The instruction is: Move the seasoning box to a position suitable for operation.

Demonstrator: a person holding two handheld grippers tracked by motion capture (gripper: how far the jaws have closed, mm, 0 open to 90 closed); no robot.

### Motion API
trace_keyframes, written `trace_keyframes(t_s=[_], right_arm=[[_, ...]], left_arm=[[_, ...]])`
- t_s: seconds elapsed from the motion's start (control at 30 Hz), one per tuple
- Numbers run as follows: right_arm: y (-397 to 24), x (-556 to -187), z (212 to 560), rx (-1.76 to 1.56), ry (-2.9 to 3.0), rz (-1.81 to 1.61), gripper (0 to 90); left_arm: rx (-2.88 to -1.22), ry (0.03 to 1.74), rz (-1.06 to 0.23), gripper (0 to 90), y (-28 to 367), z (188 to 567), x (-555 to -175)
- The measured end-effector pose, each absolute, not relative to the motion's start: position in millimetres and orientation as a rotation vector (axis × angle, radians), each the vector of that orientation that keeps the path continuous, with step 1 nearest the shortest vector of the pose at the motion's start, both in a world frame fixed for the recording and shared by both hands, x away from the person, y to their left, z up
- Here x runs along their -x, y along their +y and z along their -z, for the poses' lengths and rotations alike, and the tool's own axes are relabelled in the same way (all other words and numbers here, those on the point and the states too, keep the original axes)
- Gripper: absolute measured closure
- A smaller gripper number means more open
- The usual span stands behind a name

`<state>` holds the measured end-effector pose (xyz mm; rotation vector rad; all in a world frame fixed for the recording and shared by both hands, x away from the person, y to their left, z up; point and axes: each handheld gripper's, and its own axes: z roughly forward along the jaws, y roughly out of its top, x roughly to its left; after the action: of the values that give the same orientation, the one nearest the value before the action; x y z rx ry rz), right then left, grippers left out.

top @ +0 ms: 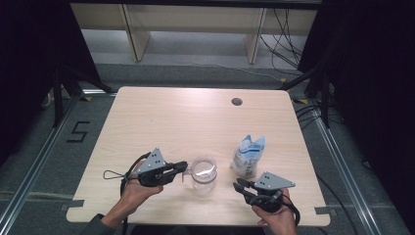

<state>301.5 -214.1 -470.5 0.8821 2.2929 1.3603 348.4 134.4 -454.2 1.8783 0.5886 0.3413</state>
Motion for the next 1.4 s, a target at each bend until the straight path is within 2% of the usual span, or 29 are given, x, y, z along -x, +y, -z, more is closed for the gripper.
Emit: trace_keyframes(t_s=[0.4,1.0,1.17,1.33,1.4], right_arm=[[-189,-313,465,-0.829,2.306,-1.419,86.5],[-167,-328,457,-0.75,2.311,-1.437,89.7],[-166,-329,456,-0.744,2.306,-1.436,90.0],[-165,-329,452,-0.753,2.308,-1.444,90.0],[-164,-330,451,-0.736,2.304,-1.445,89.9]], left_arm=[[-1.877,0.586,-0.34,85.3,135,455,-348],[-1.862,0.603,-0.322,84.9,136,456,-349],[-1.86,0.597,-0.313,74.1,137,456,-349],[-1.861,0.603,-0.305,57.3,142,455,-345],[-1.872,0.623,-0.312,48.0,144,455,-343]])
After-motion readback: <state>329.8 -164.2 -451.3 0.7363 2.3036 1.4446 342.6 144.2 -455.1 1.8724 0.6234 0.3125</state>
